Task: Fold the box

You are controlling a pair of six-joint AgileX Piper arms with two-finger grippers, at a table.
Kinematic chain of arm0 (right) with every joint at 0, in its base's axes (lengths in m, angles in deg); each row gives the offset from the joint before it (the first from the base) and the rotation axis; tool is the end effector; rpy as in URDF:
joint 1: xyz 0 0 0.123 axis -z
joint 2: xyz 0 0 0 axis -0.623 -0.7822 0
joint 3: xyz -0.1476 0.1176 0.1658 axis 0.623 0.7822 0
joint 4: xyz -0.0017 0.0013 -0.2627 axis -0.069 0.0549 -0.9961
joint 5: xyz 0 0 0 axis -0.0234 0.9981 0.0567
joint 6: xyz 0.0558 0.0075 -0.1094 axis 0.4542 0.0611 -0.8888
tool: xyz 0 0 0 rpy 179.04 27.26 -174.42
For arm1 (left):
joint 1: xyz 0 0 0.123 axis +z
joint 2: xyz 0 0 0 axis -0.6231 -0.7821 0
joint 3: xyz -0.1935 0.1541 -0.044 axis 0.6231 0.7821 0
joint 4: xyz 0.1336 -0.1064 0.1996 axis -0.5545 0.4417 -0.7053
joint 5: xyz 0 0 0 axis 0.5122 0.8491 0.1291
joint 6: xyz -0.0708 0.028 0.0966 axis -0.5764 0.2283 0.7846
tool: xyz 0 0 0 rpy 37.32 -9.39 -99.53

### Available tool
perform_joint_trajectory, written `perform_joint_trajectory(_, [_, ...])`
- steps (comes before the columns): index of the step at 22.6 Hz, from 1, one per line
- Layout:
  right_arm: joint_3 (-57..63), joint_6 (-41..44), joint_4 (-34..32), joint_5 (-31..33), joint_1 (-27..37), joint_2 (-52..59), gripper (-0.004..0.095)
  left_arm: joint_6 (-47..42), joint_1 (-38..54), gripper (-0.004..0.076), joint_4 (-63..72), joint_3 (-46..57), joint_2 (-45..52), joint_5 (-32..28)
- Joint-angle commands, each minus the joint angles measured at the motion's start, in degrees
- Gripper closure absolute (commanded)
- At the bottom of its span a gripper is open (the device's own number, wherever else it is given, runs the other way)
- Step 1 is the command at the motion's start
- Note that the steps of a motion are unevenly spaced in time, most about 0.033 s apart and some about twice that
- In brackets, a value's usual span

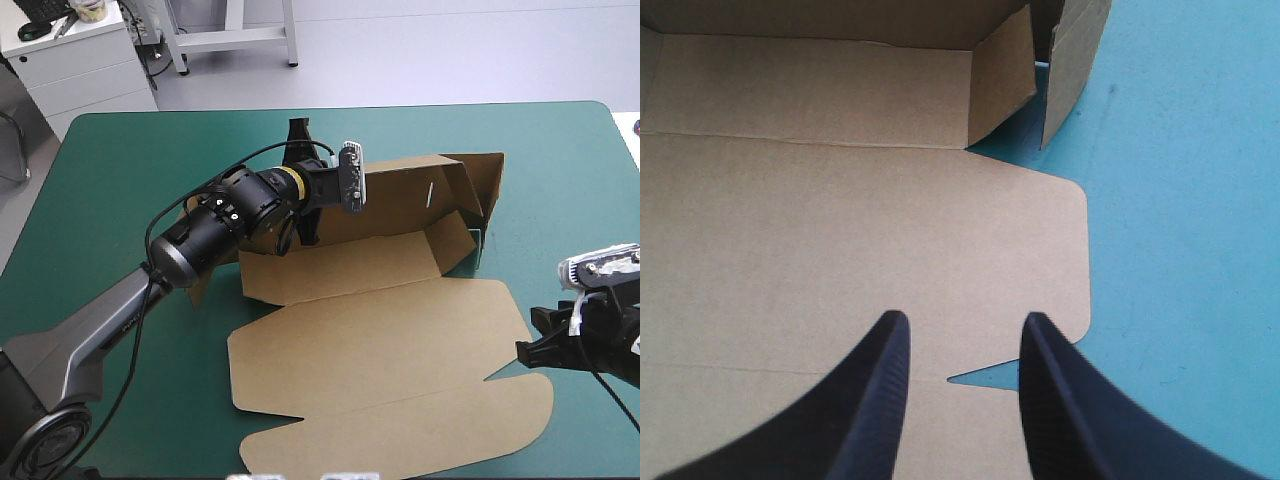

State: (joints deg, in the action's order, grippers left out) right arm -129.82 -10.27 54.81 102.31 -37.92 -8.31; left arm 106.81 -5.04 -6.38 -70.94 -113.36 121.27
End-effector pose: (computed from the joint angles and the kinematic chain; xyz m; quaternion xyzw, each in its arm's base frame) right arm 0.1480 0.0282 0.3664 -0.1275 0.9069 0.0740 0.3947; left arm 0.3176 -0.2713 0.3298 0.6553 0.5952 0.1356 0.4448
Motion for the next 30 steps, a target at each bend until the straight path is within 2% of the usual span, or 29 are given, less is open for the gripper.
perform_joint_trajectory(1, [-1.9, 0.7, -0.9, -0.4, 0.3, 0.0, 0.0576, 2.1, -0.4, 0.0728, -0.4, -1.4, 2.6, -3.5])
perform_joint_trajectory(6, [-1.9, 0.7, -1.2, -0.8, 0.3, 0.0, 0.0576, 6.1, -0.4, 0.0734, 1.7, 3.6, 4.5, -6.4])
perform_joint_trajectory(8, [-1.9, 0.7, -1.2, -0.8, 0.3, 0.0, 0.0576, 6.5, -0.4, 0.0734, 1.5, 9.4, 7.2, -11.4])
perform_joint_trajectory(10, [-1.9, 0.7, -1.2, -1.2, 0.3, 0.0, 0.0576, 6.5, -0.4, 0.0734, 0.2, 16.7, 10.9, -19.4])
perform_joint_trajectory(11, [-1.9, 0.7, -1.1, -1.5, 0.3, 0.0, 0.0576, 6.5, -0.4, 0.0734, -1.1, 21.3, 13.0, -26.4])
perform_joint_trajectory(13, [-1.9, 1.4, -1.1, -2.0, 0.3, 0.0, 0.0576, 6.4, -0.4, 0.0734, -1.8, 26.9, 14.6, -32.3])
perform_joint_trajectory(21, [-1.9, 2.5, -0.6, -2.9, 0.3, -0.1, 0.0561, 4.0, 0.1, 0.0734, -4.1, 30.9, 12.2, -34.5])
perform_joint_trajectory(24, [-2.0, 2.9, -0.6, -6.4, 0.3, -0.6, 0.0432, 0.2, 3.2, 0.0734, -4.0, 30.9, 12.2, -34.5])
perform_joint_trajectory(28, [-2.6, 3.1, -0.7, -8.6, 0.3, -2.5, 0.0212, -1.7, 5.3, 0.0734, -4.0, 30.9, 12.2, -32.9])
perform_joint_trajectory(30, [-2.8, 3.1, -0.9, -11.2, 0.3, -4.1, 0.0152, -1.7, 5.3, 0.0734, -4.0, 30.9, 12.2, -32.3])
